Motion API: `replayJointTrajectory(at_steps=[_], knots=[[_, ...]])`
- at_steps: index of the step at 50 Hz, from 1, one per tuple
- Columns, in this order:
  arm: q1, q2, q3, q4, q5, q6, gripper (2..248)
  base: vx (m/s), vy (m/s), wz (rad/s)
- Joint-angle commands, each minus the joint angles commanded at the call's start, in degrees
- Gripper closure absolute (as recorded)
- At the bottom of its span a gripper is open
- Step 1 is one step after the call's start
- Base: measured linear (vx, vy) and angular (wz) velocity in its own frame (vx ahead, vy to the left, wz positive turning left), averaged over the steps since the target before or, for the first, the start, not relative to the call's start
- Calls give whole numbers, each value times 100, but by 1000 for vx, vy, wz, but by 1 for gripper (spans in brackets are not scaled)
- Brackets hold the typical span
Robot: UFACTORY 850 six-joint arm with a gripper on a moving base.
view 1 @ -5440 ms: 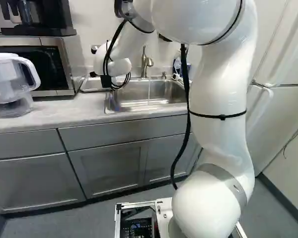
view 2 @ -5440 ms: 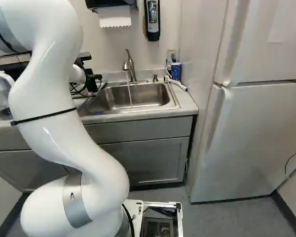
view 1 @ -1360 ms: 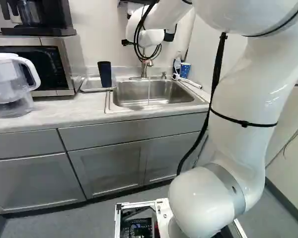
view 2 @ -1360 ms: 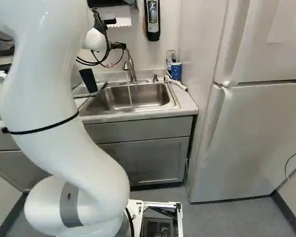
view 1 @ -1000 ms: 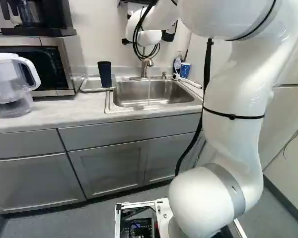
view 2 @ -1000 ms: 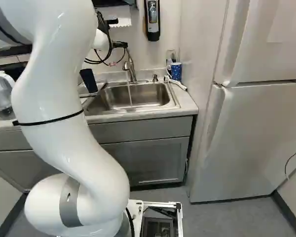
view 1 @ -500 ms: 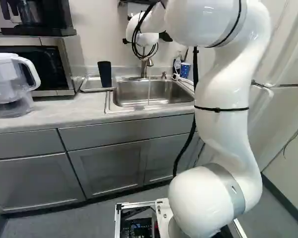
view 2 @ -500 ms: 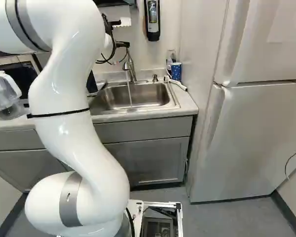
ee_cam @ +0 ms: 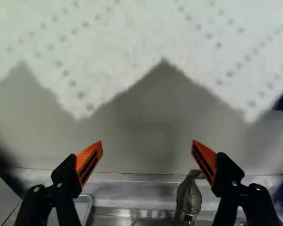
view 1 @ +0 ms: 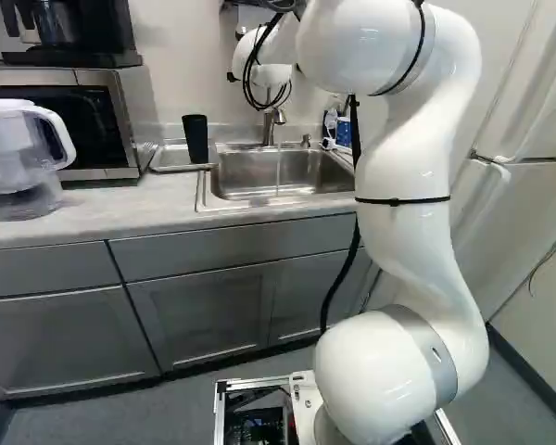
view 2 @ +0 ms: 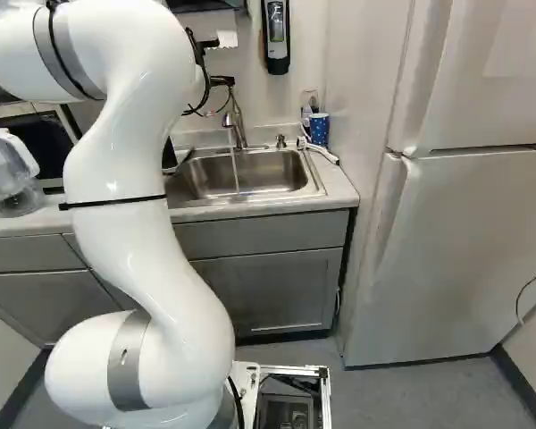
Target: Rinse the cup and place it in the tray
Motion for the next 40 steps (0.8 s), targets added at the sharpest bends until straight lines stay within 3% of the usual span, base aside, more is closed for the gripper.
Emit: replayJointTrajectory(at_steps=[40], knots=[[13, 205, 0, 0, -108, 0, 3, 0, 0, 0]])
